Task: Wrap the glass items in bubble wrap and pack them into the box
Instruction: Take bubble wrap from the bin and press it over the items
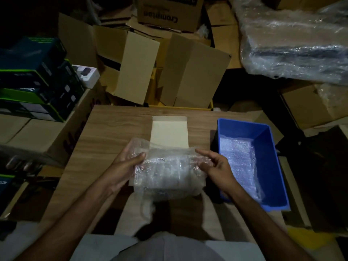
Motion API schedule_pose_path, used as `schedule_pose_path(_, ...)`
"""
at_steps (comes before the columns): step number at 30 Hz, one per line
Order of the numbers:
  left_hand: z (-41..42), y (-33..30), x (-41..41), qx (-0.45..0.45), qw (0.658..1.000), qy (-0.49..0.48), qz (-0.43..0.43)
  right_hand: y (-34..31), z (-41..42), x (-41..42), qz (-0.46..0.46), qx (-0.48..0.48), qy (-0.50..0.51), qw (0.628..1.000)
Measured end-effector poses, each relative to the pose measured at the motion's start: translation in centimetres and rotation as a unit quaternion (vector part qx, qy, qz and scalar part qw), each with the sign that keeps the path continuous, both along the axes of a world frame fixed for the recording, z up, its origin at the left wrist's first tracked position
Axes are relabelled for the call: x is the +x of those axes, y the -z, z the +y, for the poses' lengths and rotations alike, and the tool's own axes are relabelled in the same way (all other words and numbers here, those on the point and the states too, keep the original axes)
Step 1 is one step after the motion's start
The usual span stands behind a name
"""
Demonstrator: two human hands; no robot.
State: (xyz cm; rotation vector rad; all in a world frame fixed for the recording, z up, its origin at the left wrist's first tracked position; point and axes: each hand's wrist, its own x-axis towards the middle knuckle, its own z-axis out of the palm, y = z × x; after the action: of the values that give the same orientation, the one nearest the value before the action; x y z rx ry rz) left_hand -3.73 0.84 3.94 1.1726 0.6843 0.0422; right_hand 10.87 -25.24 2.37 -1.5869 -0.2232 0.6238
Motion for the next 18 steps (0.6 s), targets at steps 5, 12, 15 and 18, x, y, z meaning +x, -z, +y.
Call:
schedule_pose_path(5,0.6,-0.3,-0.8,0.007,1.000,-0.021,-0.010,-0.4,-0.4,0.9,-0.021,-0.047,-0.028,0.998)
schedule_pose_path(12,1.4,-0.4,-1.7,0.213,0.960,0.182,0.027,-0.8,0.0,1.4,-0.134,-0.162,-0.045,0.977)
schedule_pose_path(15,2.2,0.3,-1.5,0.451,0.868,0.189,0.085,-1.5,-0.1,2.3,-0.241,-0.246,-0.092,0.934)
schedule_pose_path(18,3.5,-0.1,-1.7,0.483,0.853,0.185,0.072,-2.7,-1.1,3.6,-0.217,-0.249,-0.197,0.923)
